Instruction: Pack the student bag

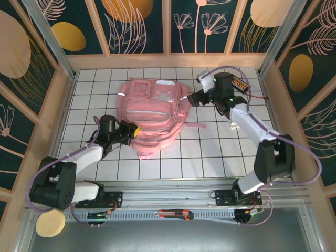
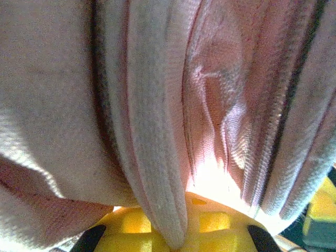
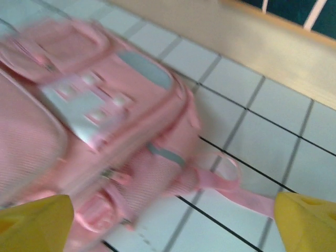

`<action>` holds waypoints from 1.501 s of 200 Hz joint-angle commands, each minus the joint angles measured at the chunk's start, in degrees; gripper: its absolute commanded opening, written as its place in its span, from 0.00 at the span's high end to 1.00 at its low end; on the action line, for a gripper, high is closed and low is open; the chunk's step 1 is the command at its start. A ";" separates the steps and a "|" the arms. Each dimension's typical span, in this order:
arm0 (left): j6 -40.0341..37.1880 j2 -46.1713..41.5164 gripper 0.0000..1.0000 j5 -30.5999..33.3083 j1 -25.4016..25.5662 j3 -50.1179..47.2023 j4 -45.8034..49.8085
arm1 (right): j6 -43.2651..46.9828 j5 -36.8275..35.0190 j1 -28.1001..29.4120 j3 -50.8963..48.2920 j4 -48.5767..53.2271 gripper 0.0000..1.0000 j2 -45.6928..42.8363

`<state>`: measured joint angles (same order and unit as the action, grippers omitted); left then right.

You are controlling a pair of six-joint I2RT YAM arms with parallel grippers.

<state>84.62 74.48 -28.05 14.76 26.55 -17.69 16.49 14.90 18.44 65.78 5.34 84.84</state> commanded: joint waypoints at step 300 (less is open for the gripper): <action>-69.45 3.05 0.01 43.16 -0.52 45.31 51.34 | -21.15 -11.31 -15.76 -5.86 9.15 0.01 -22.30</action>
<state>22.31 81.21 8.49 14.57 75.53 35.81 -7.42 5.65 6.70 61.54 10.57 61.39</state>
